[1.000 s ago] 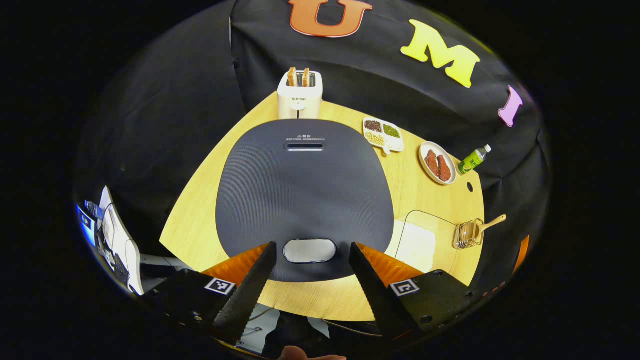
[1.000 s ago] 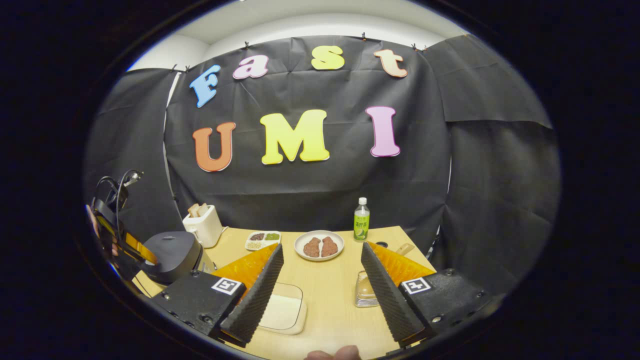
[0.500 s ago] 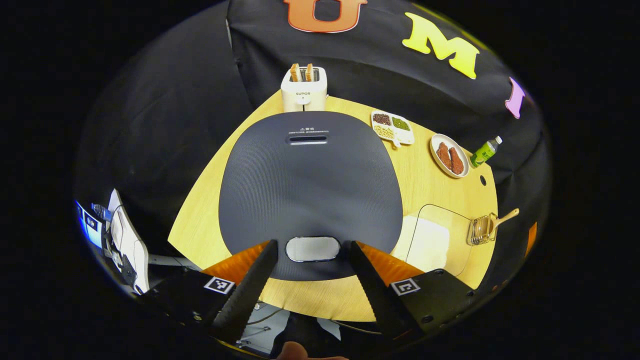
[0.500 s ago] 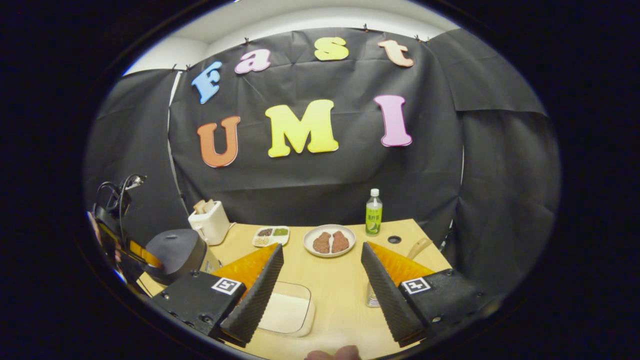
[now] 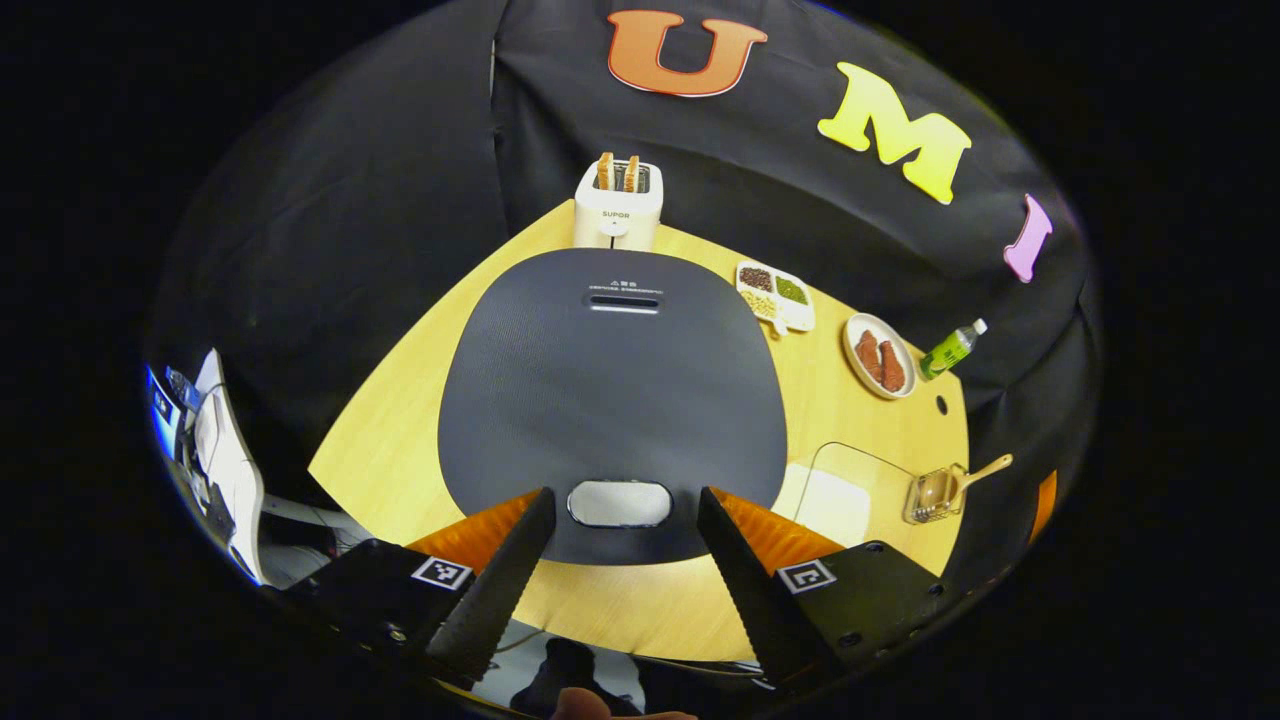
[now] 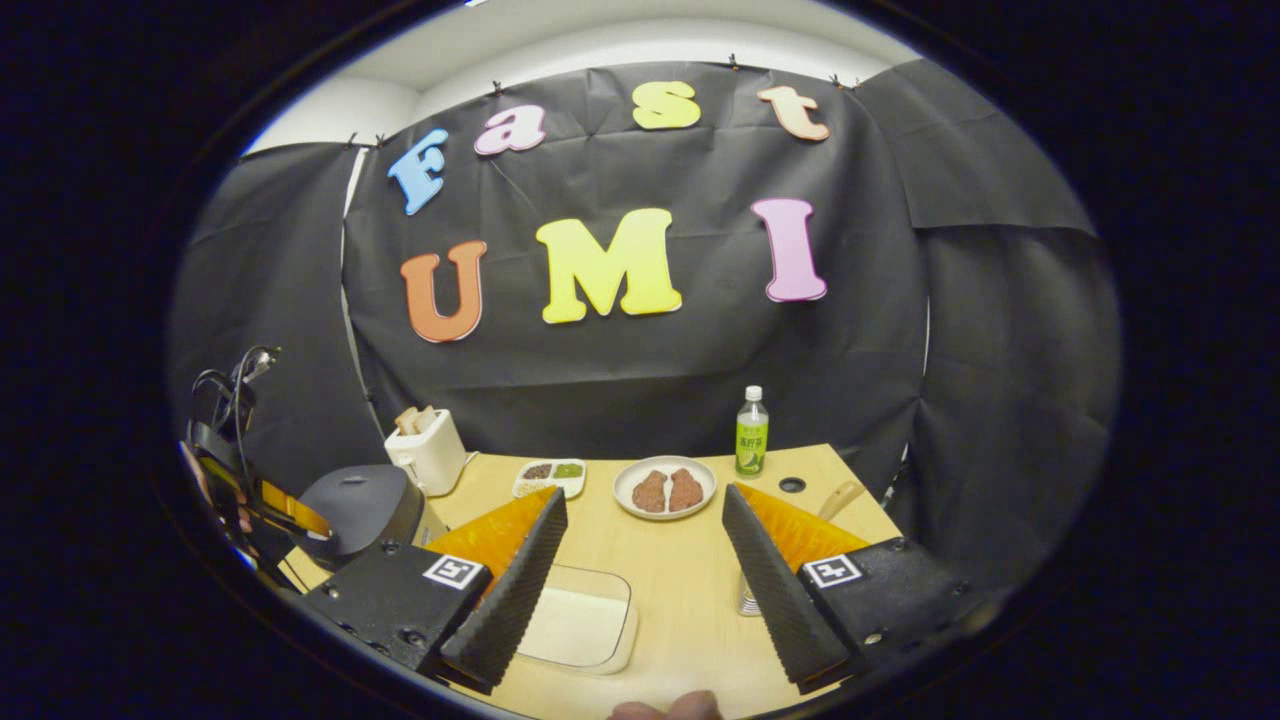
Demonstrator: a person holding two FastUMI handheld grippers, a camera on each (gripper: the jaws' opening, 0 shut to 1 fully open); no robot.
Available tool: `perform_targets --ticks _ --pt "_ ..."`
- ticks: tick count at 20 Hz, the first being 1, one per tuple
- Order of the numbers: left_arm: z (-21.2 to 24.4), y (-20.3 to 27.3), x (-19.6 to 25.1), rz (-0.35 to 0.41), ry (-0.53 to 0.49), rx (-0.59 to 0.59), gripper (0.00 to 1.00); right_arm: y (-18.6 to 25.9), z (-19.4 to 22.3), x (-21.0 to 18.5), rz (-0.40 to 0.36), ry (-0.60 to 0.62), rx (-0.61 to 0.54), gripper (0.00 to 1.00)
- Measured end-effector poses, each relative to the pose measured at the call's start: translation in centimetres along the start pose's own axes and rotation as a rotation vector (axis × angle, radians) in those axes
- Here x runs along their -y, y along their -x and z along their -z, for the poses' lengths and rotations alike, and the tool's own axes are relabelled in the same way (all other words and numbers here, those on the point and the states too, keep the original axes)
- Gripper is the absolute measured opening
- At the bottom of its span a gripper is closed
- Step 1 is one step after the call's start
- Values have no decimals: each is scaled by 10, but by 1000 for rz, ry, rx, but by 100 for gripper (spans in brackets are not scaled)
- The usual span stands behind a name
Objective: Close the left gripper, press the button to open the rice cooker; take a wooden spoon from the chopstick holder with the right hand, scoop a spoonful of rice and pour it into the rice cooker, then put the wooden spoon back into the chopstick holder.
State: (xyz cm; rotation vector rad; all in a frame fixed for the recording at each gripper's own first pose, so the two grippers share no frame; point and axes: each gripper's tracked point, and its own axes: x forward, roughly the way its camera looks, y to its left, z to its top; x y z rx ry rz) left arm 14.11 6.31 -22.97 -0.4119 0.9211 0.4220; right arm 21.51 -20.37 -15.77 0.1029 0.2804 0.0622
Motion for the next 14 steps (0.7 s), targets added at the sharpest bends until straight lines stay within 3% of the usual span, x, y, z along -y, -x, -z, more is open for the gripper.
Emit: perform_targets --ticks 1,2,6,14 --pt "3 7 2 18 5 15 100 12 -5 -1 6 1 17 99" --pt "8 17 2 35 3 37 95 25 -11 -4 12 4 36 99" --pt "33 72 8 138 -27 142 95 98 -31 -20 41 42 124 100" --pt "63 226 13 301 -226 570 94 253 -57 -62 59 91 289 99"
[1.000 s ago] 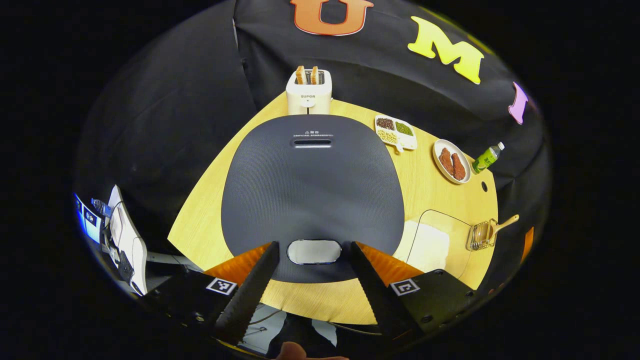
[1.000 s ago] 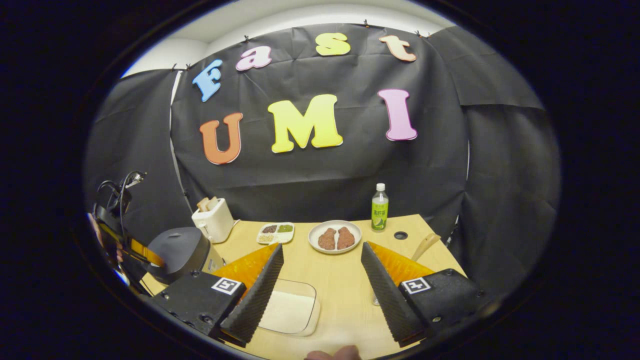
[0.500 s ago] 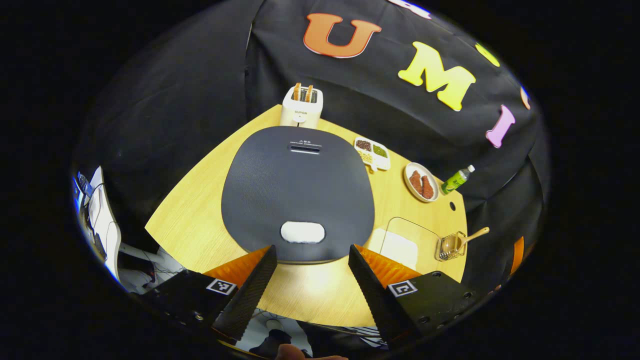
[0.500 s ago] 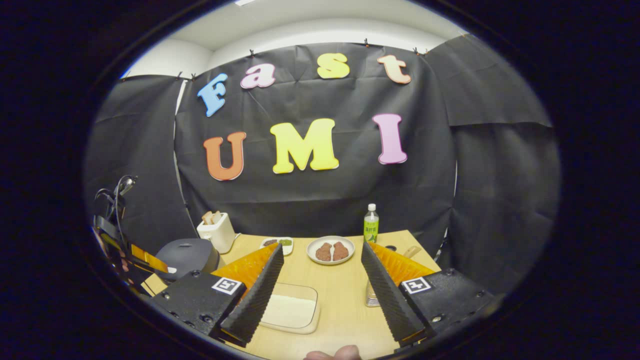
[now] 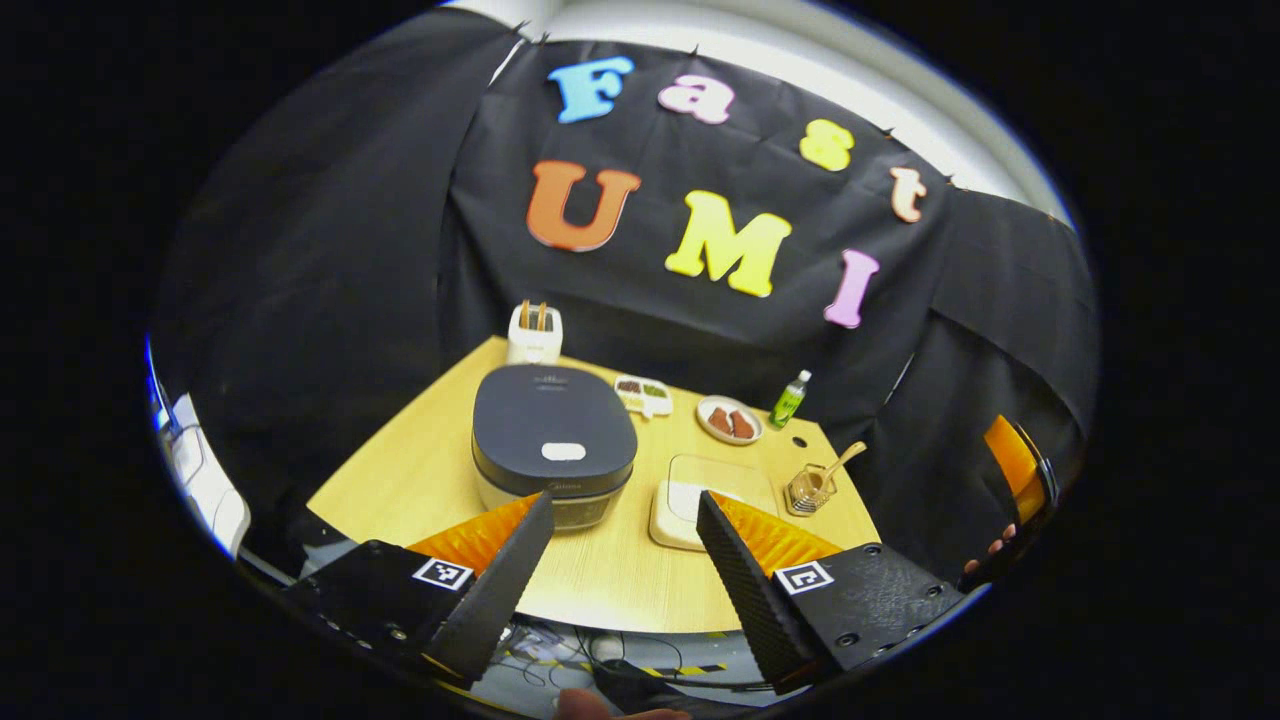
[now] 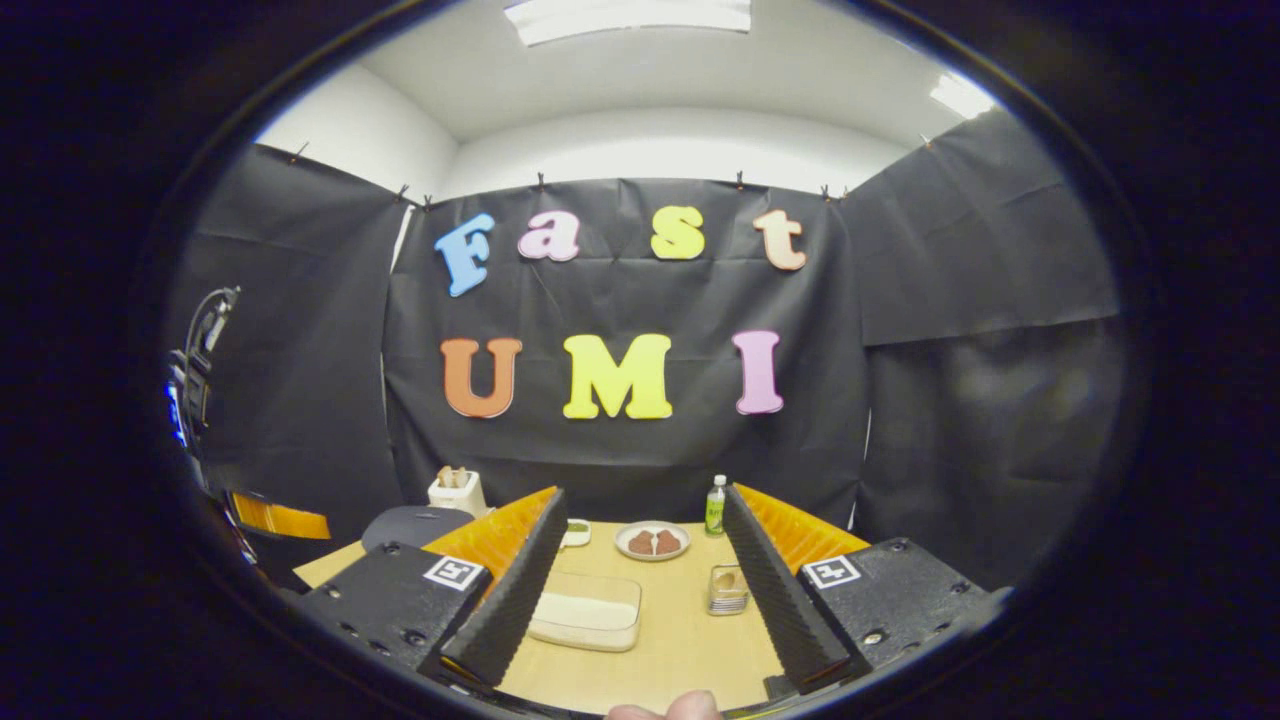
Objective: Close the left gripper, press the button to open the rice cooker; take a wooden spoon from the chopstick holder with the right hand, scoop a spoonful of rice and pour it into the rice cooker, then put the wooden spoon back into the chopstick holder.
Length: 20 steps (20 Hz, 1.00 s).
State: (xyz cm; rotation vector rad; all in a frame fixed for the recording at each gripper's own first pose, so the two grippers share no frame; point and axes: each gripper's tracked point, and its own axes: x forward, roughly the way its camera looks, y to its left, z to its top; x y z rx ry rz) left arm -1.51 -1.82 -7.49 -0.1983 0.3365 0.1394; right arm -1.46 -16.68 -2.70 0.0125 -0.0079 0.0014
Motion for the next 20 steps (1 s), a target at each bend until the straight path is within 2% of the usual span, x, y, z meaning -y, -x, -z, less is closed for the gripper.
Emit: perform_targets --ticks 2,4,6,10,20 --pt "-12 29 11 21 -43 88 94 25 -9 -9 -5 6 20 100" --pt "-14 53 21 32 -27 139 94 43 -16 -13 -5 5 37 99" --pt "-16 70 27 39 -3 174 94 56 -21 -16 -2 -18 52 100" --pt "-24 92 29 22 -42 279 94 68 -20 -26 -10 -31 62 99" --pt "-17 112 25 -88 -193 378 94 86 9 -35 -19 -17 12 100"
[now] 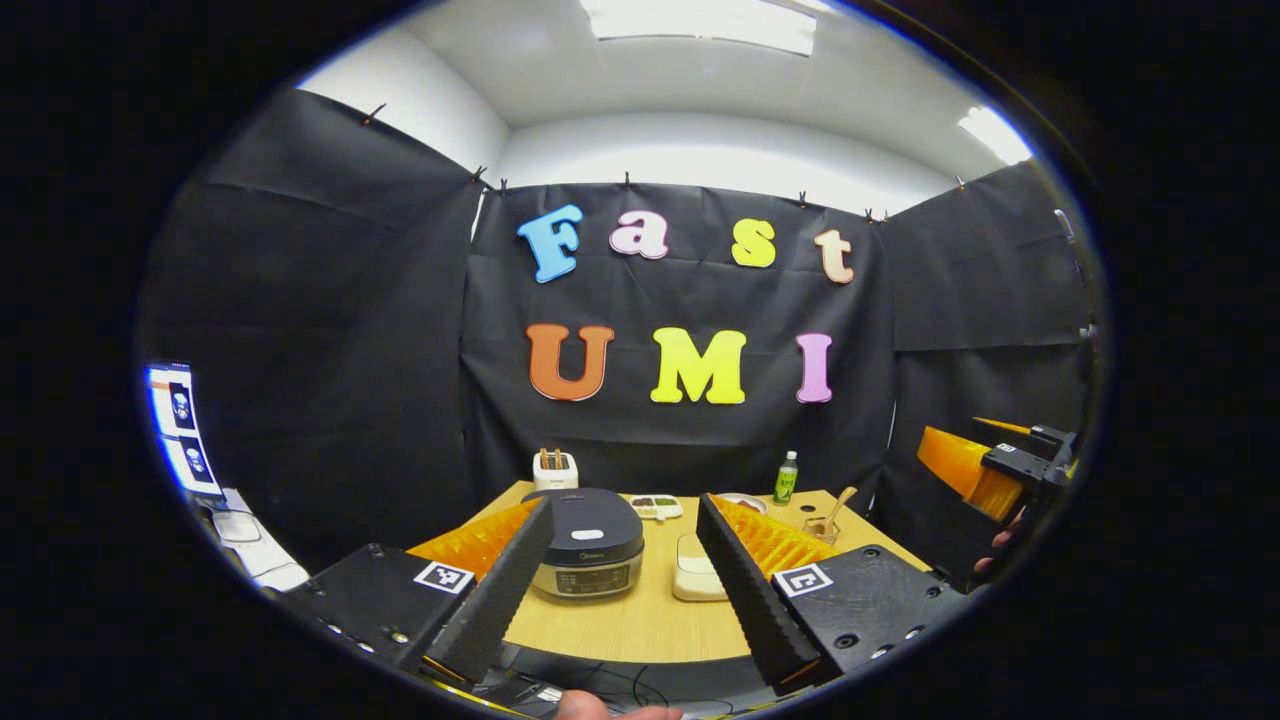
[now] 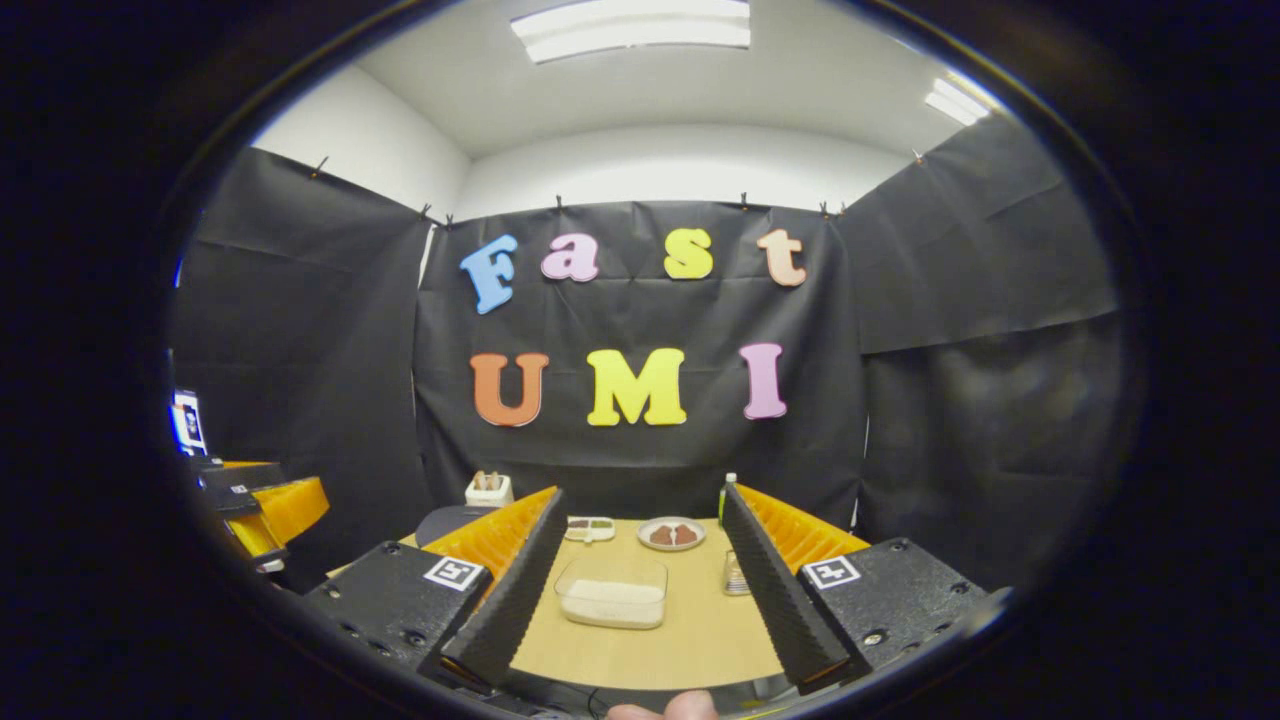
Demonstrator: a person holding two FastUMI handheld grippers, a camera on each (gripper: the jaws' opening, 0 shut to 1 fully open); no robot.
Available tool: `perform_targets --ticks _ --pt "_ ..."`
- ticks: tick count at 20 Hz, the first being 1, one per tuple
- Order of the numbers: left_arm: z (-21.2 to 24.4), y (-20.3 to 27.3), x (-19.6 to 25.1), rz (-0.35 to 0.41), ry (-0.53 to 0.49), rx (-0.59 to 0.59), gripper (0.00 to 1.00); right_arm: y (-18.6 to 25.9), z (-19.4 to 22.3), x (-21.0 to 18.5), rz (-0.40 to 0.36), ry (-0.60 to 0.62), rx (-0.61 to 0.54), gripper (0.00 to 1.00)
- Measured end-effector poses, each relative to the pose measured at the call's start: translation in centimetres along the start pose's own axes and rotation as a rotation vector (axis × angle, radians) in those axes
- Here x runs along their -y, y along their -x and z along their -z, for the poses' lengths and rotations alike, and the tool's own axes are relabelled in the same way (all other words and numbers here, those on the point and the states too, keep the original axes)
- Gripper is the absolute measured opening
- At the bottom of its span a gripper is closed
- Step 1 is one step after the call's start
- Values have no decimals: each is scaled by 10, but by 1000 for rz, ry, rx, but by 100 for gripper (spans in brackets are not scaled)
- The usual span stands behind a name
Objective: Close the left gripper, press the button to open the rice cooker; take a wooden spoon from the chopstick holder with the right hand, scoop a spoonful of rice and pour it into the rice cooker, then put the wooden spoon back into the chopstick holder.
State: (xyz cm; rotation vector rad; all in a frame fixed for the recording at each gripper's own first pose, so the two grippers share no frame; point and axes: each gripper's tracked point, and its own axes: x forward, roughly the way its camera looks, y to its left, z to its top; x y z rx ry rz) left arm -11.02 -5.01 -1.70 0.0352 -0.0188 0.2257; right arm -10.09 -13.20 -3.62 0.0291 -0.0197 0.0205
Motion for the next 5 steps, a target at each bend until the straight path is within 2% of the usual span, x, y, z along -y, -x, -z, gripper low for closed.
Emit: perform_targets --ticks 5 --pt "3 0 14 1 -39 8 94 6 7 7 14 0 -13 100"
